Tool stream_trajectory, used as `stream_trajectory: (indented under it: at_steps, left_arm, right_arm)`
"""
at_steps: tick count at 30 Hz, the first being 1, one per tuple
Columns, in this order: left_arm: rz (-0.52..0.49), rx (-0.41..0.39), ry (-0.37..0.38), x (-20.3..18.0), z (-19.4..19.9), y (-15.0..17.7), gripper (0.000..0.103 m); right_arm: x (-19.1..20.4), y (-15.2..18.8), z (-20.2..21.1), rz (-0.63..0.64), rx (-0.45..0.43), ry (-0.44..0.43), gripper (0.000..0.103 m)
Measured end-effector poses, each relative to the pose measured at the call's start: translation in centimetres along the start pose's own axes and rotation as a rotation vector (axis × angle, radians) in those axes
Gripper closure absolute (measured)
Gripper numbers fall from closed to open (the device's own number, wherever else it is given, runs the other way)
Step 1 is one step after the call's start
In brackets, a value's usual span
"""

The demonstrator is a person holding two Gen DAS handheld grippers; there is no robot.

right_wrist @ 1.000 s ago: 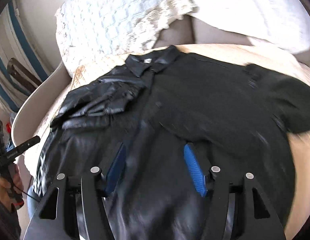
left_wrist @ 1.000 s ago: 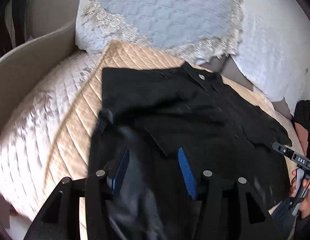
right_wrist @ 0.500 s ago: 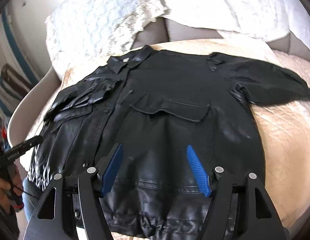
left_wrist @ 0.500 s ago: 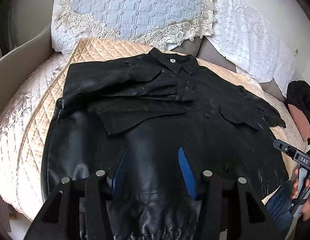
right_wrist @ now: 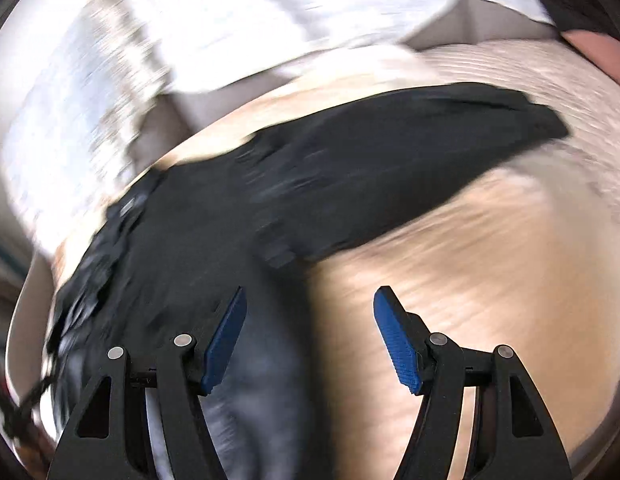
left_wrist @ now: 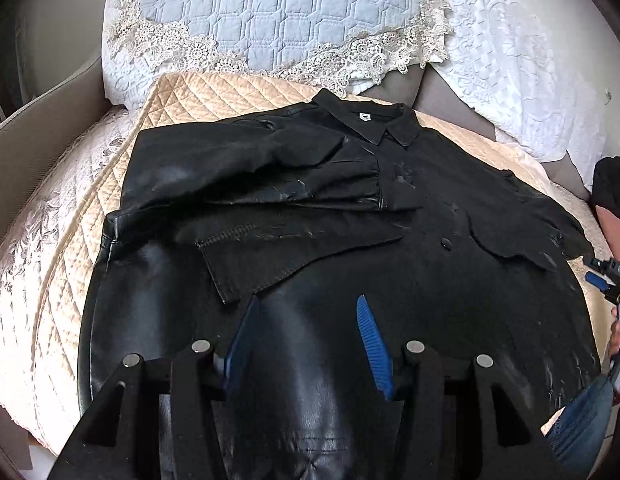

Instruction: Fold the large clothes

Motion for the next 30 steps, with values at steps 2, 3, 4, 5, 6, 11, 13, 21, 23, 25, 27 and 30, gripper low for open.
stream_trajectory:
  at_steps: [2, 3, 4, 5, 6, 11, 13, 21, 23, 25, 27, 30]
  left_arm:
    - [0.0, 0.003, -0.005, 0.0, -0.3, 0.1, 0.05]
    - [0.0, 0.007, -0.008, 0.0, -0.6, 0.2, 0.05]
    - [0.001, 0.01, -0.011, 0.0, -0.8, 0.2, 0.05]
    - [0.002, 0.014, -0.017, 0.0, -1.1, 0.2, 0.05]
    - [0.004, 0.018, -0.024, 0.1, -1.3, 0.3, 0.05]
    - [0.017, 0.041, -0.052, 0.3, -2.3, 0.7, 0.05]
    - [0.021, 0.049, -0.059, 0.4, -2.6, 0.8, 0.05]
    - [0.017, 0.059, -0.076, 0.2, -3.3, 1.0, 0.05]
    - [0.023, 0.055, -0.072, 0.3, -3.2, 0.9, 0.05]
    - [0.026, 0.046, -0.069, 0.4, -2.9, 0.8, 0.05]
    - [0.027, 0.041, -0.064, 0.6, -2.6, 0.8, 0.05]
    - [0.032, 0.035, -0.055, 0.8, -2.3, 0.8, 0.05]
  right_arm:
    - [-2.9, -1.7, -0.9, -0.056, -0.021, 0.048, 0.036]
    - [-3.8, -2.4, -1.1, -0.073, -0.029, 0.066, 0.036]
    - [-4.8, -3.0, -1.5, -0.092, -0.039, 0.086, 0.036]
    - [-6.1, -3.9, -2.0, -0.116, -0.052, 0.111, 0.036]
    - [-6.7, -4.2, -2.2, -0.131, -0.055, 0.122, 0.036]
    - [-11.5, -6.5, -4.9, -0.247, -0.061, 0.199, 0.036]
    - [-13.3, -7.0, -5.9, -0.327, -0.065, 0.212, 0.036]
    - [-16.0, -10.1, -7.9, -0.416, -0.074, 0.23, 0.095]
    - [-14.4, -11.5, -6.4, -0.36, -0.117, 0.217, 0.099]
    - [-11.9, -13.1, -4.5, -0.298, -0.169, 0.166, 0.1]
    - [-8.2, -14.5, -2.3, -0.231, -0.207, 0.087, 0.1]
    - [-1.1, -15.9, 0.6, -0.112, -0.244, -0.05, 0.1]
Point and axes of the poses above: each gripper's, at about its wrist camera, not at the fingertips, and z roughly against the way its jaws point, x to its left, y to its underside, the point moved 3 cm from there along -z, roughly the way its jaws point, and after that the axes turned 13 degrees about -x, right-handed, at the moved point
